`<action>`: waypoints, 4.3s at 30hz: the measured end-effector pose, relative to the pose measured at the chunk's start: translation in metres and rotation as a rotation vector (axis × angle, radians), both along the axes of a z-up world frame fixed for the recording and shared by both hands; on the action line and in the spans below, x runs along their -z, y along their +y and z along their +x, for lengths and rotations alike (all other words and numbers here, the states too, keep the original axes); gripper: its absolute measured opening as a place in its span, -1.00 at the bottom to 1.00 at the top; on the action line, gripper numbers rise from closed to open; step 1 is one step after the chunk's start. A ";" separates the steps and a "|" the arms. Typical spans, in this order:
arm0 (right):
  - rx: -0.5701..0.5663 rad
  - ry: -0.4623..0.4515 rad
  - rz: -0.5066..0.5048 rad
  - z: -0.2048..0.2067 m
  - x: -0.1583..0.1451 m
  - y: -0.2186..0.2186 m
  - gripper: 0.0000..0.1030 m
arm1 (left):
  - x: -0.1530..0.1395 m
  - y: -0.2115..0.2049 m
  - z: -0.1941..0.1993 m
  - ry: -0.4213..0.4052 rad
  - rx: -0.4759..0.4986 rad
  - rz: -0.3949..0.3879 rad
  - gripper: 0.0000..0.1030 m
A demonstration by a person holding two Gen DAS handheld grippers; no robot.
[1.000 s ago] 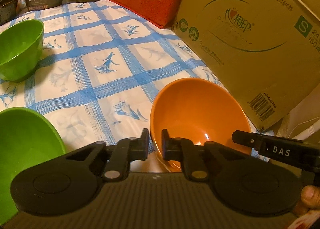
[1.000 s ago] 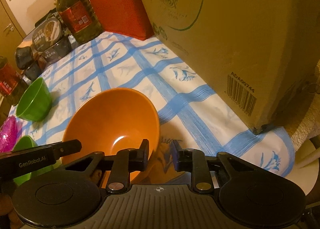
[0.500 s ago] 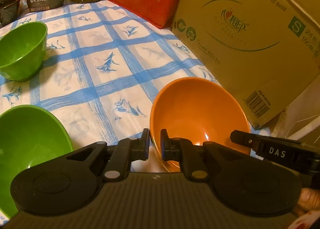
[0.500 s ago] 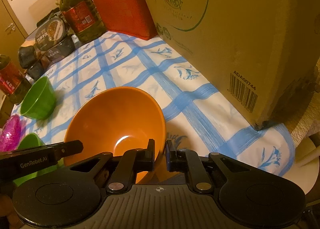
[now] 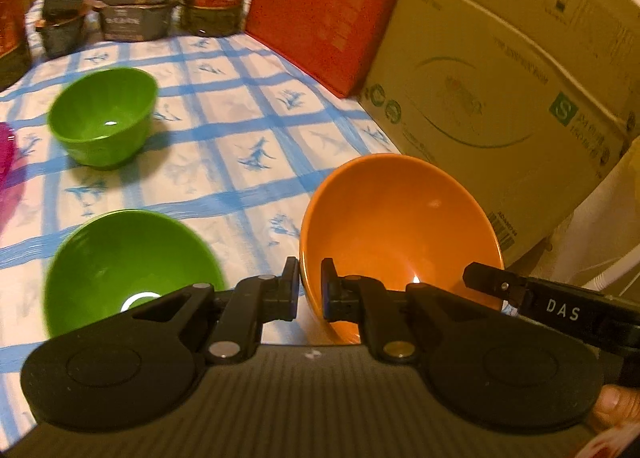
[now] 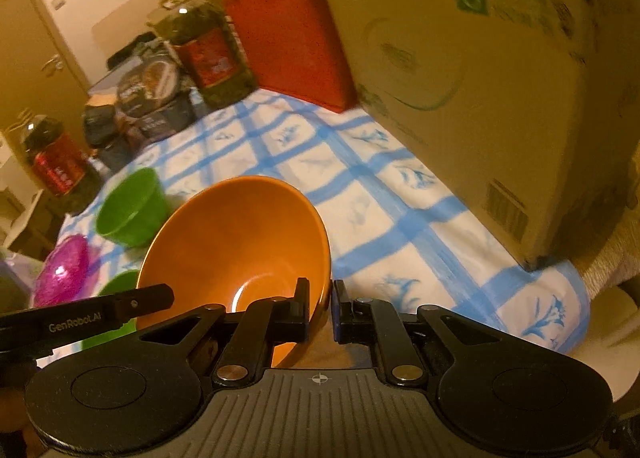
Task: Organize plates and bowls
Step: 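Lift the orange bowl with both tools and carry it toward a green bowl, then lower the orange bowl into the green bowl with both tools, then open both tools and release the orange bowl rim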
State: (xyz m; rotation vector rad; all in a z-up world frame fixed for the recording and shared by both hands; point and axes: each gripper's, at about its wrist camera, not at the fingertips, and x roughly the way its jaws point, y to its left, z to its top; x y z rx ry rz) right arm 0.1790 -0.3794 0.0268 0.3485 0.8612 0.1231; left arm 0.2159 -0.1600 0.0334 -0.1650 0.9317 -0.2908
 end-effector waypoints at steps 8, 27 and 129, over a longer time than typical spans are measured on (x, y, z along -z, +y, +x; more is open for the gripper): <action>-0.100 -0.036 0.012 -0.002 -0.018 0.049 -0.80 | -0.022 0.052 -0.024 -0.038 -0.087 0.006 -0.82; -0.251 0.006 0.000 0.019 -0.002 0.137 -0.79 | -0.013 0.138 -0.034 -0.019 -0.230 0.021 -0.82; -0.200 0.024 0.044 0.002 0.017 0.132 0.10 | 0.004 0.179 -0.062 -0.002 -0.335 -0.031 -0.01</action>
